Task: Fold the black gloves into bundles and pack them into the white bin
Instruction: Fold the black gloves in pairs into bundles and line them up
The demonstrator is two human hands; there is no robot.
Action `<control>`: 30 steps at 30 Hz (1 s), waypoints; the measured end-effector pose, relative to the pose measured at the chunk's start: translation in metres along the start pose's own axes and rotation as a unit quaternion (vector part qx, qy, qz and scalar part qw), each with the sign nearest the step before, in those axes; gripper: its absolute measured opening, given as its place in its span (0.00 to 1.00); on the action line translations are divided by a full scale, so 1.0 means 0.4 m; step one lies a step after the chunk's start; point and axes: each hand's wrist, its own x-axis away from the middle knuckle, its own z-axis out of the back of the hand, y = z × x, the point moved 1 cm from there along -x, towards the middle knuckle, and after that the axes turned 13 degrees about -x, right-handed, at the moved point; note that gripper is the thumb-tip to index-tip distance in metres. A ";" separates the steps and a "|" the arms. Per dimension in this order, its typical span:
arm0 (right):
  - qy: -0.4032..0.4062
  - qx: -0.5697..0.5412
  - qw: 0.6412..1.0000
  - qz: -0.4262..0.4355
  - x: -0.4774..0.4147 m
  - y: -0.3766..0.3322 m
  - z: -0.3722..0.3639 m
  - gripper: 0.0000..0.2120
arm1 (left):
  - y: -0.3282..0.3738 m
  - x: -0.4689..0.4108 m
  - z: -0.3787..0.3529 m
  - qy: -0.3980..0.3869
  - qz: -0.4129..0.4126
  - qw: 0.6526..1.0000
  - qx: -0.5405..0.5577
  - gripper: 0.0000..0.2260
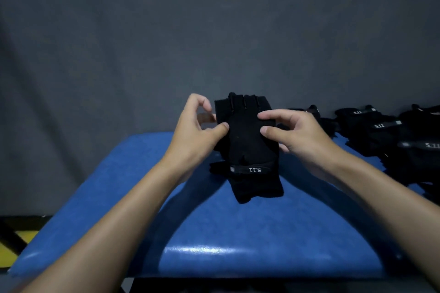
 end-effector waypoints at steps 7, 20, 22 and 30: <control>-0.004 0.059 0.991 -0.122 -0.008 0.018 0.005 0.17 | -0.032 -0.019 -0.013 -0.035 0.058 0.995 -0.071 0.09; -0.027 0.217 0.965 -0.146 -0.008 0.046 0.013 0.13 | -0.091 -0.027 -0.040 -0.098 0.060 0.977 -0.179 0.16; -0.036 0.227 0.959 -0.168 -0.010 0.055 0.020 0.16 | -0.095 -0.024 -0.038 -0.108 0.057 0.971 -0.204 0.15; -0.025 0.224 0.961 -0.161 0.004 0.047 0.037 0.11 | -0.099 -0.013 -0.035 -0.140 0.045 0.960 -0.239 0.17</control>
